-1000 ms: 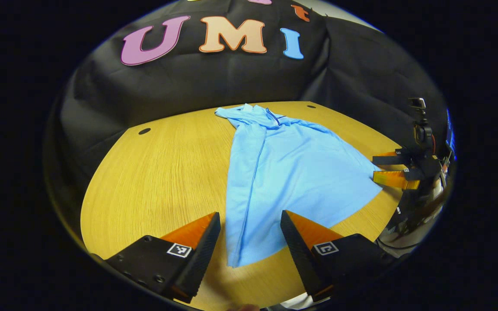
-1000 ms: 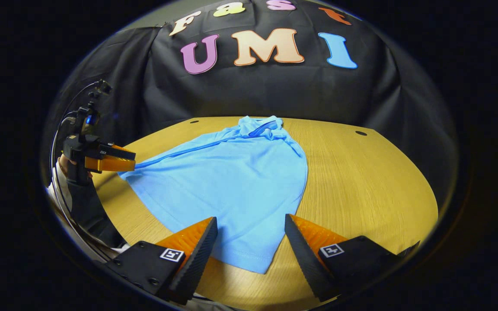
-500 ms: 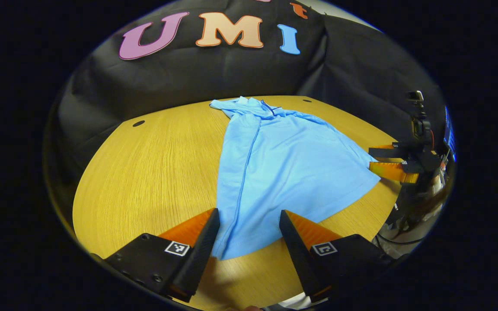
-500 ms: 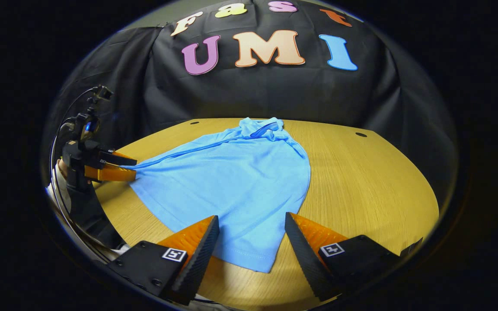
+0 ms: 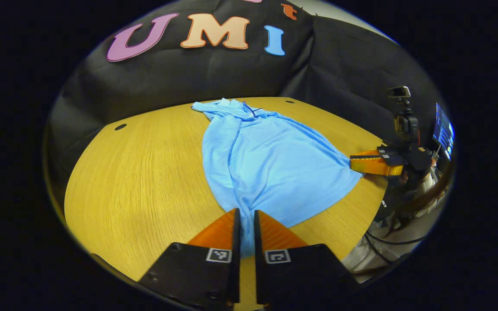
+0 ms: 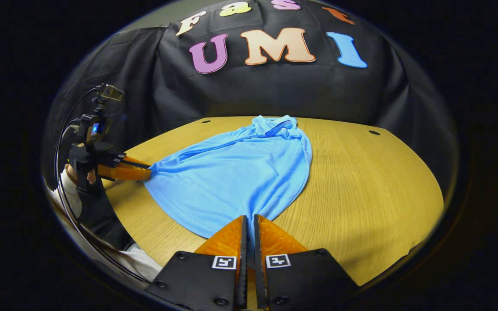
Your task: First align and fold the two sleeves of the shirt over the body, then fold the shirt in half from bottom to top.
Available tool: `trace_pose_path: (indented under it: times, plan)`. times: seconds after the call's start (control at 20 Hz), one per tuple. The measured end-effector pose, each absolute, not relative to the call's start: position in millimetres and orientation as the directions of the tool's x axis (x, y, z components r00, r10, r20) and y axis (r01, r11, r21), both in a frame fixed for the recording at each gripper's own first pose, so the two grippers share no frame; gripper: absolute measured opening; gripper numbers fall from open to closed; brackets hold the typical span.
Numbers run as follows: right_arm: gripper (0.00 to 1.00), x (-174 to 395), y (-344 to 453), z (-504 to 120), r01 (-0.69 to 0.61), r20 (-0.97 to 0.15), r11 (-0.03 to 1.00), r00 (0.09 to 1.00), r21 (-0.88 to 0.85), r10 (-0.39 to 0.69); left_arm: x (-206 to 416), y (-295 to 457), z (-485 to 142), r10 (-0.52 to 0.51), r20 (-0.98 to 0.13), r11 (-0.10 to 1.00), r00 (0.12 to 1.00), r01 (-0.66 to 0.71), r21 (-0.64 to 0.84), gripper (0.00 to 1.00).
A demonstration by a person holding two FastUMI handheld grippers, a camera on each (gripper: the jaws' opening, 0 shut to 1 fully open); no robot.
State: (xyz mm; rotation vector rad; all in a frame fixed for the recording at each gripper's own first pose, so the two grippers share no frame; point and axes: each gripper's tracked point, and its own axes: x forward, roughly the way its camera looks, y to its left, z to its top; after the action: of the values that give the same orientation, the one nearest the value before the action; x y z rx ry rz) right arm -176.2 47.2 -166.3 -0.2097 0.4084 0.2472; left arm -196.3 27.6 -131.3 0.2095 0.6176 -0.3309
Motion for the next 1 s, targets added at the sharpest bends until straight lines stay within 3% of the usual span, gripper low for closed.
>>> trace_pose_path:
  times: [0.05, 0.1, 0.15, 0.25, 0.65, 1.0]
  plan:
    - [0.07, -175.9, 48.3, -165.7, -0.280, -0.412, 0.945, 0.891, -0.167, 0.191, -195.0, 28.5, -131.2, -0.244, -0.592, 0.929, 0.768, 0.361, 0.086, 0.06]
    - [0.11, -175.8, 47.2, -164.7, -0.283, -0.406, 0.942, 0.894, -0.181, 0.190, -191.9, 28.8, -132.1, -0.245, -0.585, 0.933, 0.773, 0.352, 0.076, 0.04]
    - [0.02, -175.7, 46.7, -165.7, -0.282, -0.406, 0.941, 0.894, -0.186, 0.188, -188.7, 27.9, -131.4, -0.243, -0.571, 0.937, 0.784, 0.341, 0.070, 0.02]
    - [0.03, -172.5, 45.8, -164.9, -0.273, -0.405, 0.943, 0.897, -0.189, 0.178, -188.3, 24.5, -130.8, -0.248, -0.555, 0.941, 0.794, 0.334, 0.057, 0.00]
    - [0.03, -153.3, 41.9, -126.0, -0.230, -0.327, 0.950, 0.933, -0.212, 0.152, -165.0, 6.3, -82.1, -0.300, -0.439, 0.938, 0.847, 0.347, 0.028, 0.00]
    - [0.02, -107.0, 43.9, -53.0, -0.195, -0.228, 0.948, 0.964, -0.250, 0.138, -114.4, -22.6, -15.1, -0.363, -0.356, 0.916, 0.861, 0.401, 0.035, 0.00]
